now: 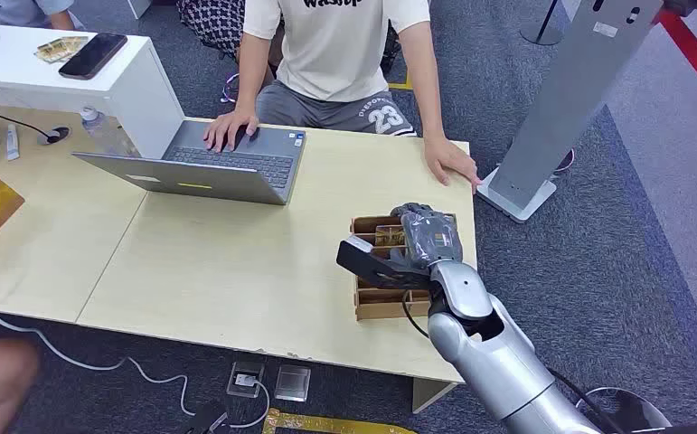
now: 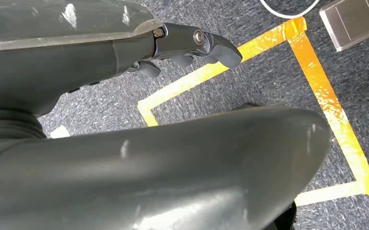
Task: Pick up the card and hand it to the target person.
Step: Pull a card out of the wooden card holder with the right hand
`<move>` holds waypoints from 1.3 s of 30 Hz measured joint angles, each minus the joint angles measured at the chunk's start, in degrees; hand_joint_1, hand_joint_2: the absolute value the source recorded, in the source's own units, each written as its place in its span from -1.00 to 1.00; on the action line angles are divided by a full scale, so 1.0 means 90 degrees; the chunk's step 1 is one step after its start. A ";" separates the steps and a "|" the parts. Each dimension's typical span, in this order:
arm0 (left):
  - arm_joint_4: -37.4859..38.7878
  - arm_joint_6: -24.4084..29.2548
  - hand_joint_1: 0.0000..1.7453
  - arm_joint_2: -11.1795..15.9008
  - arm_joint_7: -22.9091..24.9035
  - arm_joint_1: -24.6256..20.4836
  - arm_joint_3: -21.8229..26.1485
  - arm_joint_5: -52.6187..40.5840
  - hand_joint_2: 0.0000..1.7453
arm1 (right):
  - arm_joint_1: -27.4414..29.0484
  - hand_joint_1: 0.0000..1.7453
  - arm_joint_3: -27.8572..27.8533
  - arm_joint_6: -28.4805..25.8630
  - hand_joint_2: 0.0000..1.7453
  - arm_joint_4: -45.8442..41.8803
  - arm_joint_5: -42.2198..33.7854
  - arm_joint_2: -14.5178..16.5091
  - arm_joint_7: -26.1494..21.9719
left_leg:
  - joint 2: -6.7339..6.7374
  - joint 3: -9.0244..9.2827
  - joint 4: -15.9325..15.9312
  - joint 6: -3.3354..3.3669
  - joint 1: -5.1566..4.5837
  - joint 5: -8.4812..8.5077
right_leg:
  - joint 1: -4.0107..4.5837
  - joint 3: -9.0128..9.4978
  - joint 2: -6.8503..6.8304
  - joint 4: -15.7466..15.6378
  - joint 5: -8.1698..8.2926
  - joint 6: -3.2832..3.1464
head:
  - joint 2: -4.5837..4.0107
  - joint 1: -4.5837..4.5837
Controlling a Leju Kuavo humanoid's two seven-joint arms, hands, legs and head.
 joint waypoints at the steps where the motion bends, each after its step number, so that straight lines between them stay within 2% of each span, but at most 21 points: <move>1: 0.0000 0.0000 -1.00 0.0000 0.0000 0.0000 0.0000 0.0000 -1.00 | -0.0001 -0.09 0.0000 0.0000 1.00 0.0004 0.0000 0.0002 -0.0001 | 0.0000 0.0000 0.0000 0.0000 0.0000 0.0000 | 0.0000 0.0000 0.0000 0.0000 0.0000 0.0000 | 0.0000 0.0000; 3: 0.0000 0.0000 -1.00 0.0000 0.0000 0.0000 0.0000 0.0000 -1.00 | -0.0002 -0.08 0.0000 0.0000 1.00 0.0016 -0.0001 0.0009 -0.0002 | 0.0000 0.0000 0.0000 0.0000 0.0000 0.0000 | 0.0000 0.0000 0.0000 0.0000 0.0000 0.0000 | 0.0000 0.0000; 7: 0.0000 -0.0002 -1.00 0.0000 0.0000 0.0001 0.0000 0.0000 -1.00 | -0.0006 -0.24 0.0000 0.0000 1.00 0.0042 -0.0001 0.0028 -0.0010 | 0.0000 0.0000 0.0000 0.0000 0.0000 0.0000 | 0.0000 0.0000 0.0000 0.0000 0.0000 0.0000 | 0.0000 -0.0001; 16: 0.0000 -0.0002 -1.00 0.0000 0.0000 0.0002 0.0000 0.0000 -1.00 | -0.0009 -0.28 0.0000 0.0019 1.00 0.0086 -0.0013 0.0042 -0.0018 | 0.0000 0.0000 0.0000 0.0000 0.0000 0.0000 | 0.0000 0.0000 0.0000 0.0000 0.0000 0.0000 | 0.0000 0.0000; 21: 0.0000 -0.0005 -1.00 0.0000 0.0000 0.0002 0.0000 0.0000 -1.00 | -0.0013 -0.22 0.0000 0.0017 1.00 0.0139 -0.0043 0.0056 -0.0025 | 0.0000 0.0000 0.0000 0.0000 0.0000 0.0000 | 0.0000 0.0000 0.0000 0.0000 0.0000 0.0000 | 0.0000 -0.0001; 27: 0.0000 -0.0012 -1.00 -0.0002 0.0002 0.0003 0.0000 0.0000 -1.00 | -0.0014 -0.31 0.0001 0.0019 1.00 0.0179 -0.0053 0.0061 -0.0028 | 0.0000 0.0000 0.0000 0.0000 0.0000 0.0000 | 0.0000 0.0000 0.0000 0.0000 0.0000 0.0000 | 0.0000 0.0000; 39: 0.0000 -0.0012 -1.00 -0.0005 0.0007 0.0004 0.0002 0.0000 -1.00 | -0.0045 -0.08 0.0005 0.0014 1.00 0.0375 -0.0102 0.0126 -0.0052 | 0.0000 0.0000 0.0000 0.0000 0.0000 0.0000 | 0.0000 0.0000 0.0000 0.0000 0.0000 0.0000 | 0.0000 0.0000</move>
